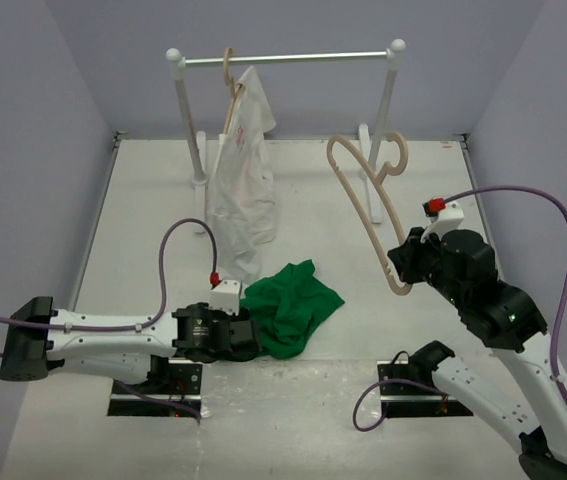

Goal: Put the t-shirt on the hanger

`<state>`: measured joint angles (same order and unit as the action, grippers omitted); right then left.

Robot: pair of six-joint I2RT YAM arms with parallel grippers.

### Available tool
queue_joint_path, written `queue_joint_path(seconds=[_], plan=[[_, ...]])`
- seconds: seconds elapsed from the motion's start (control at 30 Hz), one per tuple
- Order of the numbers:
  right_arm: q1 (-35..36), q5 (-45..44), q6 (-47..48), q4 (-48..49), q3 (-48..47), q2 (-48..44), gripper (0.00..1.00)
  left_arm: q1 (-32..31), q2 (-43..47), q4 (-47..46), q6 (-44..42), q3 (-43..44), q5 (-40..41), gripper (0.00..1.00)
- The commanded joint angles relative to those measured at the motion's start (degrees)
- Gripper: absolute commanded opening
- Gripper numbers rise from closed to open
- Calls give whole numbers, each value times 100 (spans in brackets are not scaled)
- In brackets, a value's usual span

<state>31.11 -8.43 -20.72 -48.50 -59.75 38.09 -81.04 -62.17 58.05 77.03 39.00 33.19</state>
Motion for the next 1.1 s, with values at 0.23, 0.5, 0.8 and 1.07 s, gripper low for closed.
queue_joint_path(seconds=[0.23,0.5,0.8,1.07], plan=[[9,350,86,254,94,-65,0,-70,354,-599,42,169,795,59],[9,437,68,220,114,-56,0,-79,-125,-698,-111,320,824,46],[9,597,45,195,106,-100,0,-50,-120,-672,-30,198,900,20],[9,808,68,176,170,-375,0,657,-282,-671,-752,726,1093,0]])
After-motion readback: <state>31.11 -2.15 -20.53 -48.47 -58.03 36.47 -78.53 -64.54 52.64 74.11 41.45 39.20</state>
